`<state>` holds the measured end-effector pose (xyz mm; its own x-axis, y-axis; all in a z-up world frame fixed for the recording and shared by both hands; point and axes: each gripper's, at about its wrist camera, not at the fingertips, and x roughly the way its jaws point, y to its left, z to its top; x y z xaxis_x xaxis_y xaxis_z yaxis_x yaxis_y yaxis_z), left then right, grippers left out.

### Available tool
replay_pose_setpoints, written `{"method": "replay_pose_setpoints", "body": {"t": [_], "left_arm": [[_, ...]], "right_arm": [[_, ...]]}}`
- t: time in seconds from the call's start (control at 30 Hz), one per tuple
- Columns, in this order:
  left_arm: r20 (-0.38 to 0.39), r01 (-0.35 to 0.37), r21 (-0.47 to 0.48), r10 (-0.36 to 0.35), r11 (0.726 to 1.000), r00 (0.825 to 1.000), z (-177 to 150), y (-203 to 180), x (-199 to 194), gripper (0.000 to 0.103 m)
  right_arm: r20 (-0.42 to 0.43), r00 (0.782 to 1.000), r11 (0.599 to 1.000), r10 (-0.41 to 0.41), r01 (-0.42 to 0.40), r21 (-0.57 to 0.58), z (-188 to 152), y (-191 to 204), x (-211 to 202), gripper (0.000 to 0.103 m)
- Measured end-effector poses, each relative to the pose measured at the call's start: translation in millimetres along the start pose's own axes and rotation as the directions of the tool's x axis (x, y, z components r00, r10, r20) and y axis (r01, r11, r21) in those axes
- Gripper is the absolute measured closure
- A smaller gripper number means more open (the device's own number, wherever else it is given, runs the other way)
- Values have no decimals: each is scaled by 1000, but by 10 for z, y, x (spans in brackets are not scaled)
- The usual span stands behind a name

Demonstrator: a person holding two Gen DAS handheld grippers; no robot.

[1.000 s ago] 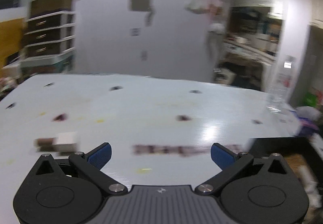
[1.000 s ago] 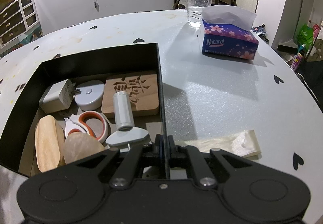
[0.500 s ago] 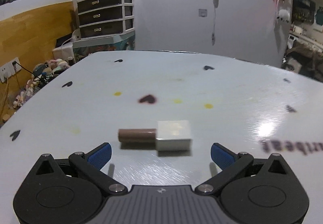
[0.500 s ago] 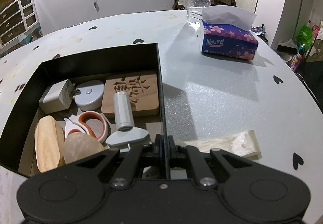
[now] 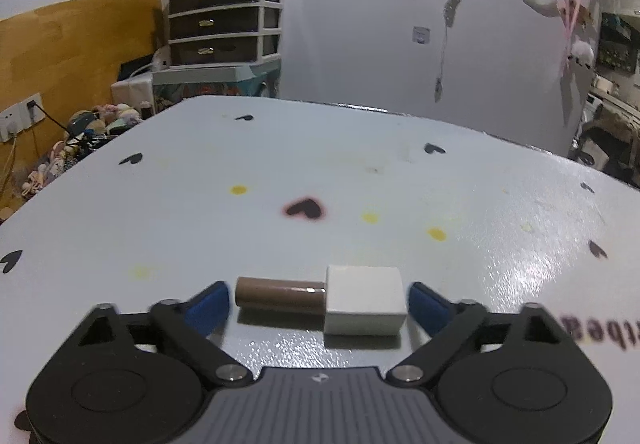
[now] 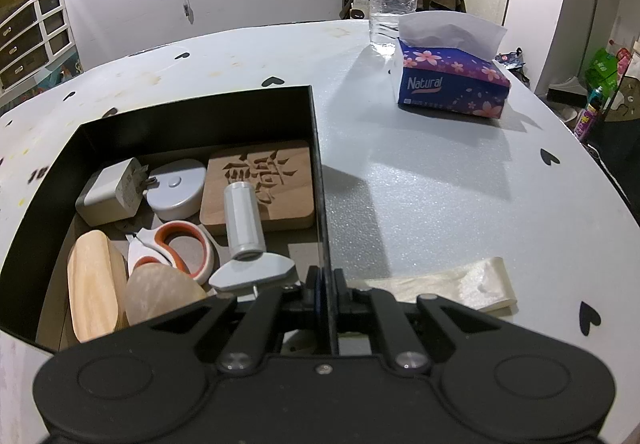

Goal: Organize rigid objects
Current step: 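Move the left tool to the brown cylinder with white cap and grasp it, then carry the capped brown cylinder into the black box and release it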

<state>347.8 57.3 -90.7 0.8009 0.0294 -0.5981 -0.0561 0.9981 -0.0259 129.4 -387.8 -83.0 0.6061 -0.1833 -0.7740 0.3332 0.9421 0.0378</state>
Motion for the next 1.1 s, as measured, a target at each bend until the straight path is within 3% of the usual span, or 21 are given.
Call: {"method": "replay_pose_setpoints", "body": {"t": [0.23,0.37,0.5,0.63,0.73,0.87,1.03,1.1], "left_arm": [[7,14,23,-14,1000,1000,-48,-59,-73,17],[13,76,94,-78,993,997,-176,-257,-276,17],[34,198,120,-203,973,979,-249,-471,-590,17],[77,303,139,-315,943,946,-217,-712,-896,17],[77,405,179,-423,897,903,-192,-957,-1130,17],[46,531,289,-565,797,824,-212,-1365,-1439,17],[-82,649,378,-675,660,733,-339,-1903,-1610,17],[-131,675,409,-692,615,710,-412,-2079,-1633,17]], "right_arm": [[0,1000,1000,-1,1,-1,0,-1,-1,95],[0,1000,1000,-1,1,0,1,2,-2,95],[1,1000,1000,0,0,0,0,1,-3,95],[3,1000,1000,2,-2,3,3,-5,-4,95],[3,1000,1000,3,-3,4,5,-9,-3,95],[2,1000,1000,2,-2,2,6,-8,-2,95],[2,1000,1000,1,-1,2,1,-5,-3,95],[2,1000,1000,1,-1,2,2,-5,-4,95]]}}
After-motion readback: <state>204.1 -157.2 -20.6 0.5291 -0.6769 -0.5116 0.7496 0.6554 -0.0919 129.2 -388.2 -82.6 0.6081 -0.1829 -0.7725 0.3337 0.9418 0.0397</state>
